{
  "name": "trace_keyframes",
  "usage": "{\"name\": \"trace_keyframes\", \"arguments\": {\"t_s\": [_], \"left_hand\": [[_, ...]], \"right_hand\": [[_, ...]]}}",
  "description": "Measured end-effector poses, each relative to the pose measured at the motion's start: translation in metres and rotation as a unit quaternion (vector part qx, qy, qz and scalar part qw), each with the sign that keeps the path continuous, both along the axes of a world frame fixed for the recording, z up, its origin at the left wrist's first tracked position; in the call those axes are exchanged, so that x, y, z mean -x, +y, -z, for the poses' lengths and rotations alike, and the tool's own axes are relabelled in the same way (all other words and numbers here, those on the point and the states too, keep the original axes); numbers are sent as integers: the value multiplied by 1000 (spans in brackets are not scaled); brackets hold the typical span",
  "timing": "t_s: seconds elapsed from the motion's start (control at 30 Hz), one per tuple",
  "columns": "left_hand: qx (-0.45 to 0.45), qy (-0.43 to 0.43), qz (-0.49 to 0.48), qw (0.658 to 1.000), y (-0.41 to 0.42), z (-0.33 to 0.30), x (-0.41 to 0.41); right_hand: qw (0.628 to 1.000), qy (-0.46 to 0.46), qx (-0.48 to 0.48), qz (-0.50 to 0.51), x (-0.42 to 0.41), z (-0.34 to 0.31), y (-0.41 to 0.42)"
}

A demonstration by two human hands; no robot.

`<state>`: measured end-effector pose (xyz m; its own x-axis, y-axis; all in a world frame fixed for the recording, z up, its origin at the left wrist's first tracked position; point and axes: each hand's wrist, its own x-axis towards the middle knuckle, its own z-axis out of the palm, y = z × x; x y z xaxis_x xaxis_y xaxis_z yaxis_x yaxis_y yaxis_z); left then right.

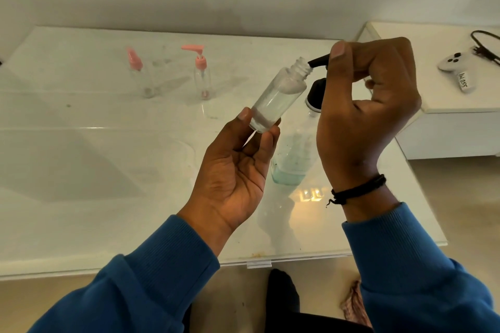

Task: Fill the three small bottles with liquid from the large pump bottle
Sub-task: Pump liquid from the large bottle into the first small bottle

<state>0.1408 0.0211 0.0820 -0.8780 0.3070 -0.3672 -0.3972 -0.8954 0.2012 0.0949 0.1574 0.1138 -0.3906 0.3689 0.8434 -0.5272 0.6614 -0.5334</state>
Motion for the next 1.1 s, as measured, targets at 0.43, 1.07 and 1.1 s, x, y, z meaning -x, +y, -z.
{"name": "trace_keyframes", "arguments": {"t_s": [0.43,1.07,1.1], "left_hand": [[3,-11,-16,1000,-2,1,4],[17,-10,-13,1000,0,3,4],[17,-9,-14,1000,0,3,4]], "right_hand": [[1000,-2,12,-8,0,3,1],[1000,1,16,11,3,4,6],[1000,0,16,8,3,5,5]]}}
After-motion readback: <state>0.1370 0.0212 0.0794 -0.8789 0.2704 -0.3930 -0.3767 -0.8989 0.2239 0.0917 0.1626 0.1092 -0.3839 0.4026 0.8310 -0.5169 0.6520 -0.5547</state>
